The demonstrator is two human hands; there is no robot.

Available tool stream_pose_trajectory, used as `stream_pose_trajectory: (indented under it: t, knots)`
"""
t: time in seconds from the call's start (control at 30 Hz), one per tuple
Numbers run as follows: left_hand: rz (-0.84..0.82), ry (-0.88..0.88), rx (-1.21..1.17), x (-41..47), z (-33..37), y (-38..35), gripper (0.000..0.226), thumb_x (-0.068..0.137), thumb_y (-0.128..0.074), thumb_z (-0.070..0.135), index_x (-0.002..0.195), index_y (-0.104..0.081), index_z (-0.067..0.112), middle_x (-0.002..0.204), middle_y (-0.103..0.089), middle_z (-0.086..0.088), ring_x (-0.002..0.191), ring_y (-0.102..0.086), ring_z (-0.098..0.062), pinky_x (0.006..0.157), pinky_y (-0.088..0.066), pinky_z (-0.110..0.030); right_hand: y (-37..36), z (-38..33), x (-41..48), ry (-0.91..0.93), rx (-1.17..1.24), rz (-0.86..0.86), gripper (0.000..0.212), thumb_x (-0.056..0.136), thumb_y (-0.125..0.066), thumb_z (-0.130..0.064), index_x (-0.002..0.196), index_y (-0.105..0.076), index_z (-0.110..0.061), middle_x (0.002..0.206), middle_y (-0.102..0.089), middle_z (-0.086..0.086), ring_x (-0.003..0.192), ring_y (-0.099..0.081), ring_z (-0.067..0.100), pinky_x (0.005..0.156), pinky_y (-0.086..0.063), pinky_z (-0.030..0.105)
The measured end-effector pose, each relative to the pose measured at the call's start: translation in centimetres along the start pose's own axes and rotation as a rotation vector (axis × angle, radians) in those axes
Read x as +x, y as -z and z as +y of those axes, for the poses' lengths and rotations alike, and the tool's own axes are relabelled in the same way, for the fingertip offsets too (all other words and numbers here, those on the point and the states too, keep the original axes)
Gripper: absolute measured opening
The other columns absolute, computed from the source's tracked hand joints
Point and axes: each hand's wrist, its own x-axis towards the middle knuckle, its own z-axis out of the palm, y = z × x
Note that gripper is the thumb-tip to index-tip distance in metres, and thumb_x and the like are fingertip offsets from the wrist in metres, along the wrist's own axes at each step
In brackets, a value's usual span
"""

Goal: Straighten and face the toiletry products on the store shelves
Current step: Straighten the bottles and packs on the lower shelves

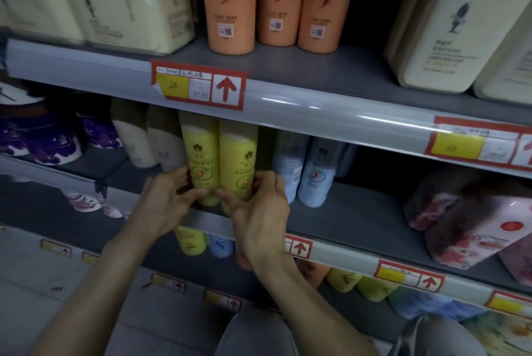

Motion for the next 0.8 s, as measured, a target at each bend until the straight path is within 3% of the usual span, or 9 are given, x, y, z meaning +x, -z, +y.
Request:
stream_pose_trajectory:
  t: [0.13, 0.23, 0.33, 0.4, 0.47, 0.53, 0.67, 0.73, 0.8]
  knots:
    - [-0.016, 0.012, -0.033, 0.5, -0.4, 0.1, 0.039, 0.087, -0.078, 0.014, 0.118, -0.067, 0.035, 0.110, -0.071, 0.030, 0.110, -0.063, 0.011, 0.098, -0.046, -0.013, -0.8, -0.3, 0.5, -0.034, -0.090, -0.040, 0.061, 0.074, -0.085, -0.057, 0.113, -0.055, -0.021, 0.106, -0.072, -0.001, 0.096, -0.070, 0.020, 0.081, -0.058, 0.040]
    - [0.054, 0.007, -0.030, -1.0, 0.0, -0.3, 0.039, 0.087, -0.078, 0.020, 0.121, -0.067, 0.037, 0.105, -0.068, 0.037, 0.108, -0.062, 0.014, 0.091, -0.044, -0.003, 0.0, -0.5, 0.4, -0.020, -0.115, -0.115, 0.058, 0.077, -0.083, -0.055, 0.116, -0.055, -0.022, 0.103, -0.075, -0.001, 0.096, -0.072, 0.022, 0.080, -0.059, 0.041]
    - [0.472, 0.057, -0.127, -4.7, 0.9, -1.8, 0.028, 0.088, -0.077, 0.022, 0.116, -0.073, 0.026, 0.102, -0.074, 0.016, 0.093, -0.065, 0.016, 0.085, -0.046, -0.002, 3.2, 0.3, -0.5, 0.038, -0.149, -0.154, 0.039, 0.085, -0.078, -0.051, 0.114, -0.066, -0.028, 0.087, -0.075, -0.008, 0.085, -0.071, 0.014, 0.074, -0.058, 0.036]
    - [0.707, 0.025, -0.184, -7.4, 2.0, -3.6, 0.017, 0.091, -0.073, 0.016, 0.107, -0.075, 0.022, 0.097, -0.077, 0.004, 0.086, -0.070, 0.005, 0.084, -0.052, -0.011, 6.1, 2.1, -1.4, 0.081, -0.146, 0.014, 0.017, 0.089, -0.076, -0.044, 0.095, -0.070, -0.029, 0.074, -0.072, -0.011, 0.071, -0.068, 0.008, 0.065, -0.055, 0.035]
    - [0.651, -0.057, -0.156, -9.1, 3.7, -5.8, 0.017, 0.091, -0.071, 0.012, 0.105, -0.076, 0.020, 0.094, -0.077, 0.005, 0.084, -0.071, 0.003, 0.080, -0.051, -0.009, 8.8, 4.2, -1.6, 0.028, -0.053, 0.181, 0.013, 0.088, -0.080, -0.031, 0.086, -0.067, -0.027, 0.072, -0.069, -0.012, 0.068, -0.066, 0.006, 0.066, -0.054, 0.037]
    - [0.478, -0.112, -0.090, -8.9, 5.4, -8.1, 0.023, 0.093, -0.070, 0.011, 0.113, -0.075, 0.019, 0.099, -0.078, 0.006, 0.089, -0.071, 0.003, 0.081, -0.049, -0.006, 10.5, 5.8, -0.6, -0.048, 0.000, 0.243, 0.022, 0.083, -0.084, -0.026, 0.096, -0.066, -0.026, 0.083, -0.069, -0.013, 0.075, -0.065, 0.005, 0.074, -0.055, 0.037]
    - [0.175, 0.004, 0.032, -5.5, 7.6, -11.9, 0.058, 0.101, -0.053, 0.018, 0.157, -0.035, 0.023, 0.144, -0.057, -0.003, 0.132, -0.055, -0.017, 0.104, -0.042, -0.023, 11.2, 6.6, 2.3, -0.134, -0.016, 0.055, 0.061, 0.077, -0.089, -0.038, 0.126, -0.059, -0.018, 0.112, -0.066, -0.010, 0.099, -0.062, 0.005, 0.085, -0.047, 0.023]
    - [0.112, 0.033, 0.007, -3.7, 8.1, -12.8, 0.067, 0.102, -0.052, 0.015, 0.161, -0.020, 0.023, 0.155, -0.045, -0.003, 0.141, -0.044, -0.016, 0.108, -0.036, -0.024, 10.9, 6.7, 3.0, -0.124, -0.014, -0.024, 0.053, 0.079, -0.088, -0.035, 0.122, -0.059, -0.020, 0.110, -0.068, -0.007, 0.098, -0.062, 0.007, 0.083, -0.046, 0.022]
    - [0.068, 0.015, 0.006, -2.2, 8.1, -12.9, 0.071, 0.100, -0.057, 0.013, 0.161, -0.020, 0.025, 0.151, -0.047, 0.005, 0.136, -0.044, -0.007, 0.104, -0.035, -0.020, 10.7, 7.2, 3.5, -0.102, -0.030, -0.020, 0.046, 0.081, -0.087, -0.032, 0.116, -0.057, -0.022, 0.109, -0.069, -0.006, 0.101, -0.066, 0.013, 0.083, -0.049, 0.025]
